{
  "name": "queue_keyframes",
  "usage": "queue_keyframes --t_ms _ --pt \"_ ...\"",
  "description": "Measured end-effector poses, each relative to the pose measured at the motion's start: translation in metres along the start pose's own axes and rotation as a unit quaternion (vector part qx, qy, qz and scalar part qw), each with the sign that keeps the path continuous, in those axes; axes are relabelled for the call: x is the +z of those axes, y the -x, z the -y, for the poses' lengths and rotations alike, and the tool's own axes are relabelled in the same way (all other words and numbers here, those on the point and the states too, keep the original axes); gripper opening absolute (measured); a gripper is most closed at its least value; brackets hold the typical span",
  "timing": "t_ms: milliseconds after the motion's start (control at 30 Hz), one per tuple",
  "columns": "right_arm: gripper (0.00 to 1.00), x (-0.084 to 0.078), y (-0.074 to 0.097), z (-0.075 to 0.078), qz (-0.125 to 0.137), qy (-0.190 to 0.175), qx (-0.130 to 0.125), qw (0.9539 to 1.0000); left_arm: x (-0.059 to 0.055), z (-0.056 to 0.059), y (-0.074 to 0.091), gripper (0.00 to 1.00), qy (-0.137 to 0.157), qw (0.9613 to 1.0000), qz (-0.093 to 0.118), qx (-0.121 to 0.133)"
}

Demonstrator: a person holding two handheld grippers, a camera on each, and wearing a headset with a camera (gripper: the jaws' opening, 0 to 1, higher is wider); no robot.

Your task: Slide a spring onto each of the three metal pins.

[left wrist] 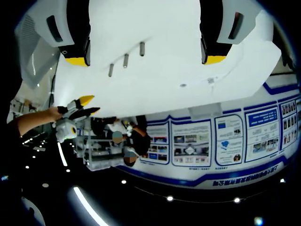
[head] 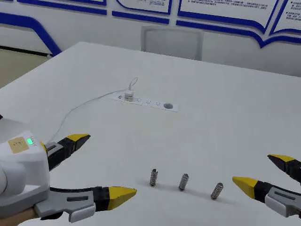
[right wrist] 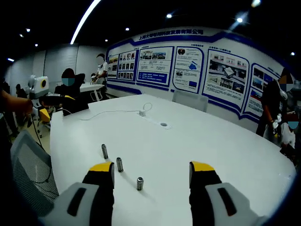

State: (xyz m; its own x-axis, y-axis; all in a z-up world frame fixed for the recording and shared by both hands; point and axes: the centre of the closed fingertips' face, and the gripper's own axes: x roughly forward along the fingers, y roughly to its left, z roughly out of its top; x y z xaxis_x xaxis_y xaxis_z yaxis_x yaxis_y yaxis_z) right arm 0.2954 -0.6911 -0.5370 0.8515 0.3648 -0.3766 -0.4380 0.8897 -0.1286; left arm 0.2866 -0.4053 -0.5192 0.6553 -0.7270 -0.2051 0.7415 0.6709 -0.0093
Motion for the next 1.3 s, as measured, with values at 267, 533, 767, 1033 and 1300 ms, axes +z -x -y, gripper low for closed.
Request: queue_keyframes --t_ms 267,533,767,1033,1300 --pt "0.77 -0.011 0.028 -0.004 0.044 -0.043 -0.025 0.9978 0.005 0.002 0.001 1.0 0.019 0.9997 0.015 0.008" --pt "0.94 -0.014 0.04 -0.02 0.094 -0.067 -0.055 0.9918 -0.001 0.01 0.001 1.0 0.031 0.9994 0.014 0.011" --pt "0.99 -0.031 0.042 -0.03 0.076 -0.07 -0.055 0.9931 -0.012 0.016 0.002 1.0 0.032 0.9994 0.003 0.01" --pt "0.99 -0.045 0.045 -0.028 0.063 -0.081 -0.07 0.9922 -0.017 0.017 0.003 1.0 0.039 0.9992 -0.002 0.012" --pt "0.98 -0.049 0.048 -0.025 0.063 -0.094 -0.081 0.9903 -0.02 0.016 0.005 1.0 0.041 0.999 -0.001 0.017"
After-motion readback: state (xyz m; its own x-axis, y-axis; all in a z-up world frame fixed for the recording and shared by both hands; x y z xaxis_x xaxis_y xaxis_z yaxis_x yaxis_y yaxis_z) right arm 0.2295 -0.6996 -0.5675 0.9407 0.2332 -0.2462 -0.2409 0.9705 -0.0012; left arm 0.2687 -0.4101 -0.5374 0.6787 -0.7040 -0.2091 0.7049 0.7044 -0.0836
